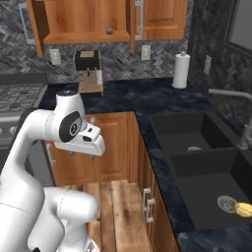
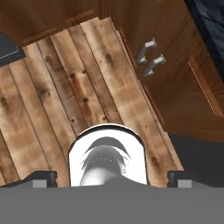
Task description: Pick the eggplants from the cabinet and place them in one bowl. Pick the potato from the sink and place it in the other bowl.
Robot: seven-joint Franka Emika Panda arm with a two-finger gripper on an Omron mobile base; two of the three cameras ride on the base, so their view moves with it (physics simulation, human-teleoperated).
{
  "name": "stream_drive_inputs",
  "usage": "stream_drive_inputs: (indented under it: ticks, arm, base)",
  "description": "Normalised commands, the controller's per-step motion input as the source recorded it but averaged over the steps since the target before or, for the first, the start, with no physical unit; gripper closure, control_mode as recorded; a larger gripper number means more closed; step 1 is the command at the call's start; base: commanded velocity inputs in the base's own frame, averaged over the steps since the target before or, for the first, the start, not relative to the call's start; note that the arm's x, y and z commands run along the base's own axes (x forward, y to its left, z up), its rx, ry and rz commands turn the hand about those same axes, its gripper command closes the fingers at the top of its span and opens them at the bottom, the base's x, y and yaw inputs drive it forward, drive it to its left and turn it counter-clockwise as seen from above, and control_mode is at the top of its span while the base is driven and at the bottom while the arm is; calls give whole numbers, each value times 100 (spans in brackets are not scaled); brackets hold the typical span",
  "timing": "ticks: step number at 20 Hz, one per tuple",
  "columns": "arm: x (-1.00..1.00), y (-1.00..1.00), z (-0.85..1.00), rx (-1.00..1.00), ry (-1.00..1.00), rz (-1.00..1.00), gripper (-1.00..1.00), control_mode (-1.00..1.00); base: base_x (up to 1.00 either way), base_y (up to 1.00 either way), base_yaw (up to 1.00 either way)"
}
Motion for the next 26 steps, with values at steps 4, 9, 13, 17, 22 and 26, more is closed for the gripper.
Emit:
stream_drive_inputs:
  ticks: [4, 9, 13, 17, 22, 26]
  arm:
    - [0, 0, 0, 0, 0, 0, -100, 100]
    - [0, 0, 0, 0, 0, 0, -100, 100]
    - [0, 0, 0, 0, 0, 0, -100, 100]
    - [0, 0, 0, 0, 0, 0, -100, 100]
    - [0, 0, 0, 0, 0, 0, -100, 100]
    - [0, 0, 0, 0, 0, 0, -100, 100]
  base:
    - [89, 0, 0]
    - [83, 0, 8]
    - [79, 0, 20]
    - [78, 0, 20]
    - [73, -3, 19]
    - [78, -19, 20]
